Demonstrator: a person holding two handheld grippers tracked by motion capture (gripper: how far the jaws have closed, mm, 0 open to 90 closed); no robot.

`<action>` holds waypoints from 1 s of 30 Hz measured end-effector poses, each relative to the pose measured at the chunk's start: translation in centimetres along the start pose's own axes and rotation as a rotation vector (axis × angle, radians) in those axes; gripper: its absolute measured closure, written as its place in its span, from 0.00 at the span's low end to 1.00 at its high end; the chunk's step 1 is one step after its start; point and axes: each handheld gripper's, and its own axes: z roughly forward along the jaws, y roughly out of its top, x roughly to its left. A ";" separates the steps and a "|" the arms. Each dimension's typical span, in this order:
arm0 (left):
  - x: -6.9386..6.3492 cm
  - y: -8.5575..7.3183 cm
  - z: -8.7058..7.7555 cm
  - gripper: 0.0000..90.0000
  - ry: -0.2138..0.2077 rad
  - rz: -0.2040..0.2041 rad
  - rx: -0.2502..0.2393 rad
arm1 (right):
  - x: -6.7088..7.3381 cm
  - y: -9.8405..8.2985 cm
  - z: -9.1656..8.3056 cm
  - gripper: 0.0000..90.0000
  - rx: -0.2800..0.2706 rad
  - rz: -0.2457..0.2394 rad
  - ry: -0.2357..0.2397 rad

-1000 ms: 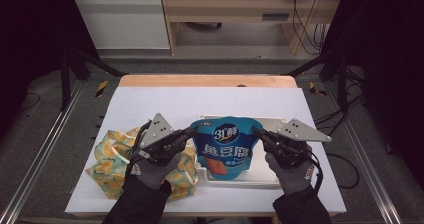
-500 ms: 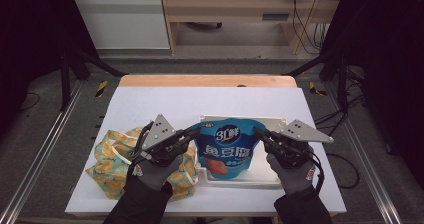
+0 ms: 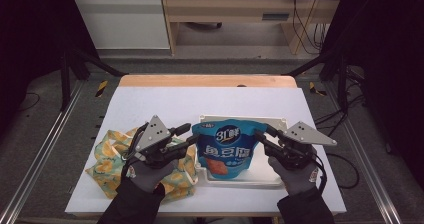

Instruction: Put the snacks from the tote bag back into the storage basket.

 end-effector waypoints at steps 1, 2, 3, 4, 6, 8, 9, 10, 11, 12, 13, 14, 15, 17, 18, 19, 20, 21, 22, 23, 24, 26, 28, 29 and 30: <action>0.0 0.0 0.0 0.60 0.000 0.000 0.000 | 0.0 0.0 0.0 0.69 0.000 0.000 0.000; 0.2 -0.2 -0.3 0.58 0.005 -0.003 0.009 | -0.1 -0.2 -0.1 0.63 -0.007 -0.001 -0.003; 0.3 -0.3 -0.5 0.56 0.005 -0.002 0.016 | -0.2 -0.3 -0.1 0.61 -0.009 -0.005 -0.008; 0.3 -0.5 -0.7 0.54 0.007 0.000 0.020 | -0.3 -0.4 -0.1 0.59 -0.011 -0.002 -0.011; 0.4 -0.7 -0.9 0.51 0.007 0.003 0.025 | -0.4 -0.6 -0.2 0.57 -0.014 0.003 -0.011; 0.7 -1.5 -1.5 0.48 0.021 0.018 0.042 | -0.7 -0.9 -0.3 0.52 -0.015 0.016 -0.010; 0.8 -1.7 -1.8 0.47 0.025 0.021 0.048 | -0.8 -1.1 -0.4 0.50 -0.017 0.019 -0.006; 1.0 -2.0 -2.0 0.46 0.030 0.018 0.049 | -0.8 -1.2 -0.5 0.49 -0.020 0.024 -0.004; 1.1 -2.2 -2.2 0.45 0.037 0.016 0.051 | -0.9 -1.3 -0.6 0.48 -0.021 0.025 -0.002; 1.1 -2.2 -2.2 0.44 0.037 0.016 0.051 | -0.9 -1.3 -0.6 0.48 -0.021 0.025 -0.002; 1.3 -2.5 -2.4 0.43 0.042 0.014 0.051 | -1.1 -1.6 -0.9 0.46 -0.018 0.030 0.001; 1.5 -2.7 -2.7 0.42 0.045 0.006 0.049 | -1.2 -1.7 -1.0 0.45 -0.020 0.031 -0.001; 1.9 -3.1 -3.1 0.41 0.056 -0.008 0.041 | -1.3 -1.9 -1.1 0.45 -0.020 0.035 0.000; 2.1 -3.3 -3.3 0.40 0.061 -0.013 0.041 | -1.4 -2.1 -1.2 0.44 -0.018 0.039 -0.002; 2.5 -3.8 -3.7 0.39 0.068 -0.027 0.047 | -1.6 -2.5 -1.4 0.43 -0.017 0.041 -0.009; 2.7 -4.1 -3.9 0.39 0.076 -0.030 0.050 | -1.7 -2.6 -1.5 0.43 -0.014 0.044 -0.013; 2.9 -4.4 -4.1 0.38 0.084 -0.033 0.052 | -1.9 -2.8 -1.6 0.42 -0.013 0.044 -0.014; 3.2 -4.7 -4.3 0.38 0.089 -0.038 0.055 | -2.0 -3.0 -1.7 0.42 -0.011 0.042 -0.019; 3.4 -5.0 -4.5 0.38 0.092 -0.050 0.057 | -2.2 -3.3 -1.7 0.42 -0.010 0.047 -0.023; 3.6 -5.3 -4.7 0.38 0.093 -0.062 0.057 | -2.4 -3.5 -1.7 0.41 -0.008 0.052 -0.025; 3.9 -5.6 -4.8 0.37 0.095 -0.072 0.055 | -2.6 -3.7 -1.7 0.41 -0.004 0.054 -0.031; 4.1 -5.9 -5.0 0.36 0.100 -0.080 0.055 | -3.0 -4.2 -1.7 0.41 -0.001 0.057 -0.044; 4.6 -6.5 -5.4 0.36 0.115 -0.092 0.058 | -3.3 -4.6 -1.8 0.41 0.007 0.062 -0.052; 5.1 -7.0 -5.7 0.35 0.131 -0.098 0.056 | -3.5 -4.8 -1.9 0.41 0.010 0.065 -0.058; 5.3 -7.3 -5.9 0.35 0.138 -0.101 0.058 | -3.6 -4.9 -1.9 0.41 0.007 0.063 -0.064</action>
